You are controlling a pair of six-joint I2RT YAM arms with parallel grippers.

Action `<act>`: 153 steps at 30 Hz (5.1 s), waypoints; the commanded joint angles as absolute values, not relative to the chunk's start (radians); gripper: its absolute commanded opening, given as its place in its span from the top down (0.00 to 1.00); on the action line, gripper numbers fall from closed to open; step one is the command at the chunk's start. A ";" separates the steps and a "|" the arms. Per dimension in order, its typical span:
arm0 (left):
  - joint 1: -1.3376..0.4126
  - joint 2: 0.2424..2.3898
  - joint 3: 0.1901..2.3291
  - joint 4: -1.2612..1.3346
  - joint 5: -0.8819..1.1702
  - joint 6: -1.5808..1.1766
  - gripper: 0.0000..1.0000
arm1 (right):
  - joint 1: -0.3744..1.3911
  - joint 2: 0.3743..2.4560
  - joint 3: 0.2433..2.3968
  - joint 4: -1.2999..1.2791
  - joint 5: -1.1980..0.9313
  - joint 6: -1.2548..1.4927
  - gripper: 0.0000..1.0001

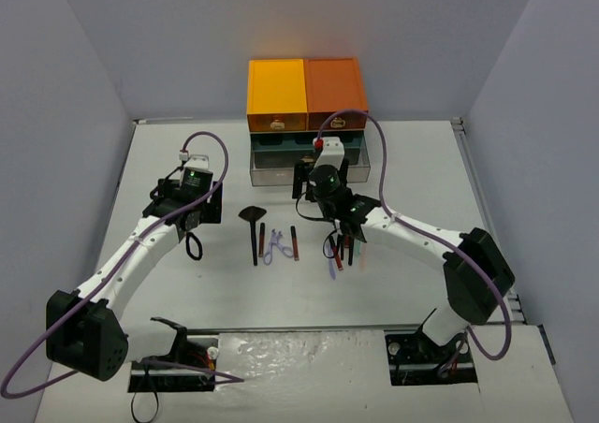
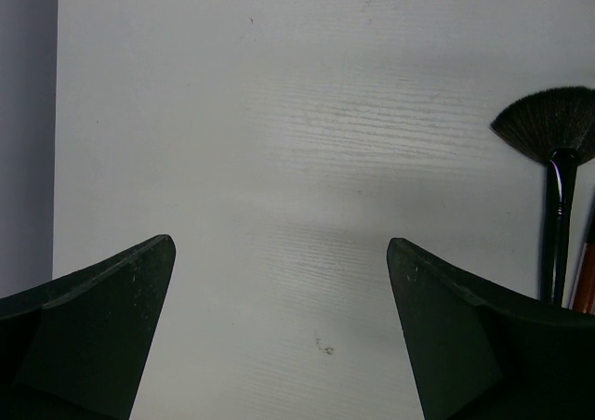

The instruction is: Organize the makeup

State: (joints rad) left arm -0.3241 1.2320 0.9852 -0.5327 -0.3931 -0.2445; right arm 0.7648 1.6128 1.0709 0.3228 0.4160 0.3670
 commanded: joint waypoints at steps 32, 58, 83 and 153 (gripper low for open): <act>-0.318 1.249 1.028 -0.482 -0.381 -0.264 0.03 | 0.847 1.351 0.617 0.178 0.324 0.609 0.58; -0.318 1.260 1.033 -0.484 -0.356 -0.267 0.03 | 0.714 1.490 0.634 0.227 0.291 0.642 0.73; -0.318 1.276 1.042 -0.488 -0.352 -0.268 0.03 | 0.762 1.473 0.610 0.062 0.319 0.736 0.77; -0.318 1.266 1.043 -0.493 -0.372 -0.267 0.03 | 0.869 1.214 1.161 -0.369 0.117 -0.175 1.00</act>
